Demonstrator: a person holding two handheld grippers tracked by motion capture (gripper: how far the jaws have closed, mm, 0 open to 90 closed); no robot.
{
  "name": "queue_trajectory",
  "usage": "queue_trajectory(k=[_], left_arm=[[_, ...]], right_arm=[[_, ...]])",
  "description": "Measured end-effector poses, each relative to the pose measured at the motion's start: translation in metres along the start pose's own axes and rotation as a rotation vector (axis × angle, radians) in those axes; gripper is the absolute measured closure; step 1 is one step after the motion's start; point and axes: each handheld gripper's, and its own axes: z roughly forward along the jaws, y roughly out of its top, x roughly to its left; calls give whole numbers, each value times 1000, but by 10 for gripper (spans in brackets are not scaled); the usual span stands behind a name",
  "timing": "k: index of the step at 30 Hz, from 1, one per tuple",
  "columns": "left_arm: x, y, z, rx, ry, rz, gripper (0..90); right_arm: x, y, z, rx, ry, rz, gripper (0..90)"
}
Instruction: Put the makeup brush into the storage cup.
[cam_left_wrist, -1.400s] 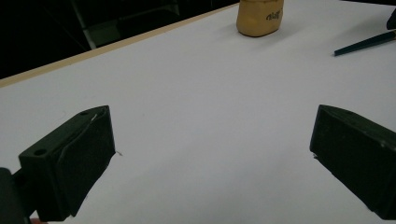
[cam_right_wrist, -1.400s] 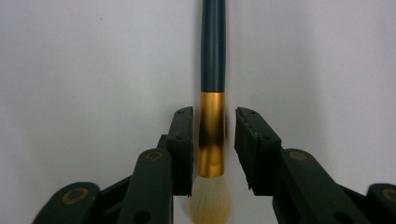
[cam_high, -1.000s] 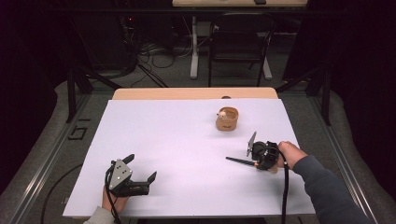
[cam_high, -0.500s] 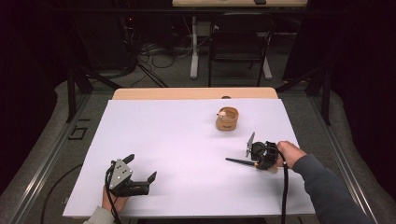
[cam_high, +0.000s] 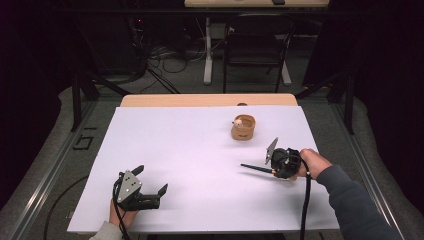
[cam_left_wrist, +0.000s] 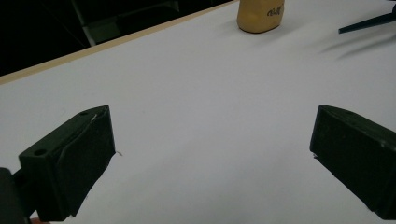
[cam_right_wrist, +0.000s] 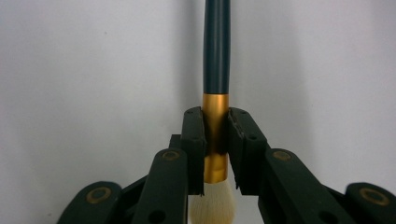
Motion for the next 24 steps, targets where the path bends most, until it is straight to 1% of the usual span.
queue_trajectory(k=[3, 4, 6, 8, 9, 10, 11, 14, 20, 22, 24], left_arm=[[0, 0, 0, -1, 0, 0, 0], [0, 0, 0, -1, 0, -1, 0], [0, 0, 0, 1, -2, -1, 0], [0, 0, 1, 7, -5, 2, 0], [0, 0, 1, 8, -5, 3, 0], [0, 0, 1, 10, -6, 6, 0], [0, 0, 1, 11, -8, 4, 0], [0, 0, 1, 16, -11, 7, 0], [0, 0, 3, 27, -20, 15, 0], [0, 0, 3, 34, -27, 14, 0], [0, 0, 4, 37, -30, 15, 0]], right_arm=[[1, 1, -3, -11, -7, -5, 774], [0, 2, -4, -16, -10, -14, 774], [1, 3, -5, -16, -13, -16, 774], [1, 6, -7, -31, -20, -33, 774], [1, 6, -7, -31, -20, -33, 774], [1, 7, -9, -3, -16, -34, 774], [3, 9, -8, -30, -25, -44, 774], [4, 12, -9, -43, -32, -53, 774], [6, 18, -11, -45, -35, -66, 774], [7, 21, -12, -49, -38, -81, 774], [7, 23, -13, -47, -39, -86, 774]])
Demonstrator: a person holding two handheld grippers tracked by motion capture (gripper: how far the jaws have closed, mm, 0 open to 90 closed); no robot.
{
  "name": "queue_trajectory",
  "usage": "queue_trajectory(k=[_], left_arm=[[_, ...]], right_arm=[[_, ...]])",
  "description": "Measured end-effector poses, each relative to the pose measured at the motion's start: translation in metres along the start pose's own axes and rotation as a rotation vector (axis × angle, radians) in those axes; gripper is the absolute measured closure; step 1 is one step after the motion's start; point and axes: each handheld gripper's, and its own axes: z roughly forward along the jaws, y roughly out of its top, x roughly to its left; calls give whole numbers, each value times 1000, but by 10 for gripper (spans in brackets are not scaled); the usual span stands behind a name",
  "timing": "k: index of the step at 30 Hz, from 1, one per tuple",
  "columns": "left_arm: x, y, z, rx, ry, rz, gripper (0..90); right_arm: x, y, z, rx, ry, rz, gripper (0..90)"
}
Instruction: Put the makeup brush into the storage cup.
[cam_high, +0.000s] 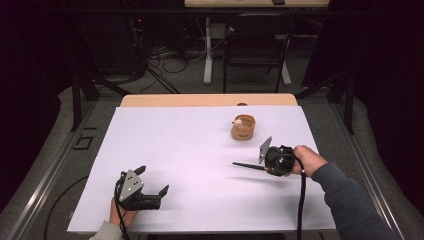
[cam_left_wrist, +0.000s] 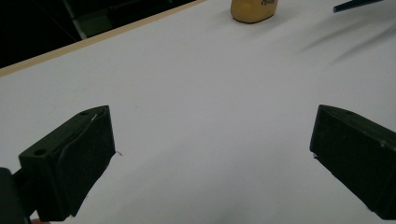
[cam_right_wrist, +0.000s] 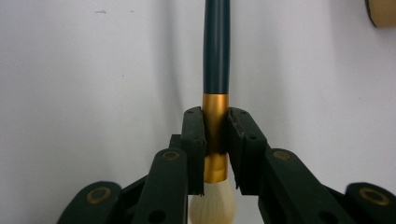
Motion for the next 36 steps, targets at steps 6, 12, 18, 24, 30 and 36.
queue_trajectory(k=[6, 12, 18, 24, 30, 36], left_arm=[[-1, 0, 2, 13, -10, 7, 0], [-1, 0, 2, 18, -14, 10, 0], [-1, 1, 4, 22, -21, 16, 0], [1, 4, 7, 23, -35, 19, 0], [2, 7, 14, 58, -100, 21, 0], [5, 12, 20, 80, -138, 24, 0]], right_arm=[[2, 7, -2, -8, -3, -21, 774], [3, 15, -2, -12, -5, -43, 774], [5, 23, -1, -16, -3, -61, 774], [7, 30, -1, -19, 0, -75, 774], [8, 35, 0, -22, 0, -95, 774], [9, 42, 1, -23, 1, -111, 774]])
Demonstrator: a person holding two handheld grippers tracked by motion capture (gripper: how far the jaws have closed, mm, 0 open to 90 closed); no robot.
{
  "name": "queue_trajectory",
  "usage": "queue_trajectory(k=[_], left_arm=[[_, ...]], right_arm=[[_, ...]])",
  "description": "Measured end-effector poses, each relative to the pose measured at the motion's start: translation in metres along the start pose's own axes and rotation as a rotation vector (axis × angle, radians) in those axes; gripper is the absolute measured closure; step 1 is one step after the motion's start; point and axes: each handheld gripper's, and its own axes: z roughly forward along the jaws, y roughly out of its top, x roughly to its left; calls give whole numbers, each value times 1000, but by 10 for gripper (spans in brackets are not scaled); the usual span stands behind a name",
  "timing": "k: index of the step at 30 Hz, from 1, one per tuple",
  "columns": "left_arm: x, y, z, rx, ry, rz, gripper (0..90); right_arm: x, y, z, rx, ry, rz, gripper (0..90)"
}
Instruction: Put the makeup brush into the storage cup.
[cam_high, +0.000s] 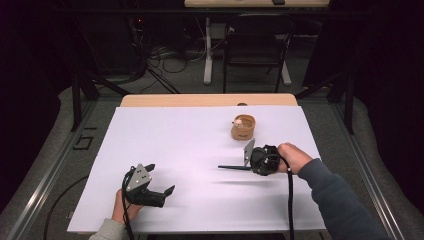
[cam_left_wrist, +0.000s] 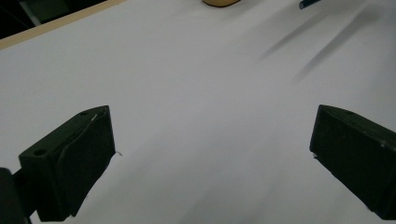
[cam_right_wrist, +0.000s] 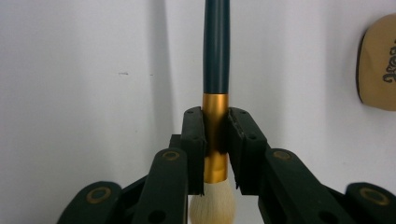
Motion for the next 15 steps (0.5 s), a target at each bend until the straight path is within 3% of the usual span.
queue_trajectory(k=[15], left_arm=[[0, 22, 21, 79, -42, 83, 5]], right_arm=[[1, 14, 3, -2, 1, -40, 774]])
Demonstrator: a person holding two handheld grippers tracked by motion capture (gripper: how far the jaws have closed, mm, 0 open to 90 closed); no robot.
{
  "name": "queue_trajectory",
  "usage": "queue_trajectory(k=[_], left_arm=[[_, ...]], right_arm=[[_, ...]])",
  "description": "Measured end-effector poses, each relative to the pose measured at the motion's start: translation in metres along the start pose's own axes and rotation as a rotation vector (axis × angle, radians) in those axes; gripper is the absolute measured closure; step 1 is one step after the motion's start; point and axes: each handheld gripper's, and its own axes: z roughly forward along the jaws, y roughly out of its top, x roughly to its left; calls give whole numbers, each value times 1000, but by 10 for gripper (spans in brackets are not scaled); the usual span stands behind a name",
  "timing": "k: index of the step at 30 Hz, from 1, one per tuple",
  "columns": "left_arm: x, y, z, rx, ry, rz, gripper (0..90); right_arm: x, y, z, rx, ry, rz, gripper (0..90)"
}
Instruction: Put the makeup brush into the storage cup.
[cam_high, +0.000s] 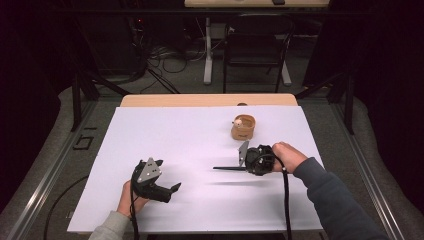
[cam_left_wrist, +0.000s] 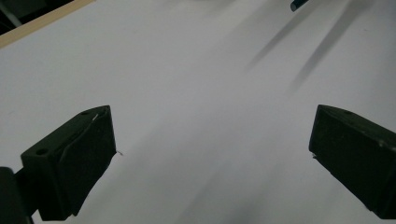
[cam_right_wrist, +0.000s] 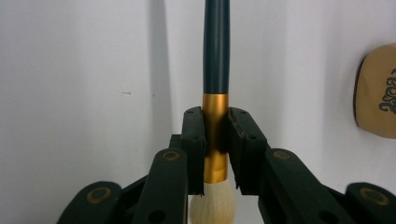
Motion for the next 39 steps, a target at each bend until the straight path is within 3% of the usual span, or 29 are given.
queue_trajectory(k=[7, 12, 16, 17, 22, 23, 30, 35, 39], left_arm=[[0, 12, 8, 36, -33, 31, 1], [0, 23, 13, 70, -81, 51, 0], [0, 34, 19, 111, -119, 87, 0], [-2, 40, 22, 134, -131, 116, 0], [-5, 50, 27, 164, -148, 160, 0], [-6, 53, 28, 170, -153, 170, 0], [-12, 69, 38, 222, -172, 235, 0], [-15, 76, 43, 238, -181, 257, 4], [-18, 79, 47, 255, -194, 282, 54]], right_arm=[[1, 6, -2, -1, -4, -24, 774], [3, 9, -3, 0, -4, -34, 774], [3, 11, -2, -1, -7, -46, 774], [4, 12, -2, 1, -9, -46, 774], [4, 15, -4, 35, 1, -55, 774], [4, 14, -2, 8, -10, -55, 774], [5, 21, -2, 17, -21, -76, 774], [5, 27, -2, 25, -27, -91, 774], [5, 32, -2, 28, -28, -100, 774]])
